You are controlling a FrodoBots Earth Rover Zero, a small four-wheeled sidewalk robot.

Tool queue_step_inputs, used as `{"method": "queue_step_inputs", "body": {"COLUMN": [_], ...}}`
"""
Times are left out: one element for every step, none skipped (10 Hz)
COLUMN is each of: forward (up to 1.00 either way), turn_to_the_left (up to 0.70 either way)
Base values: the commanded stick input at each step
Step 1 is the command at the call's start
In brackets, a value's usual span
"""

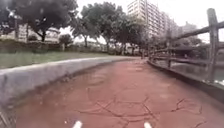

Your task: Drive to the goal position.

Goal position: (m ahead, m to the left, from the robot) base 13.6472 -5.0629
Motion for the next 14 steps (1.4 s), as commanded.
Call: {"method": "queue_step_inputs", "body": {"forward": [0.5, 0.5, 0.5, 0.5, 0.5, 0.5, 0.5, 0.5, 0.5, 0.5, 0.5, 0.5, 0.5, 0.5], "turn_to_the_left": [-0.22, -0.5, -0.33, -0.09, 0.0, 0.0, 0.0, 0.0, 0.0, 0.0, 0.0, 0.0, 0.0, 0.0]}}
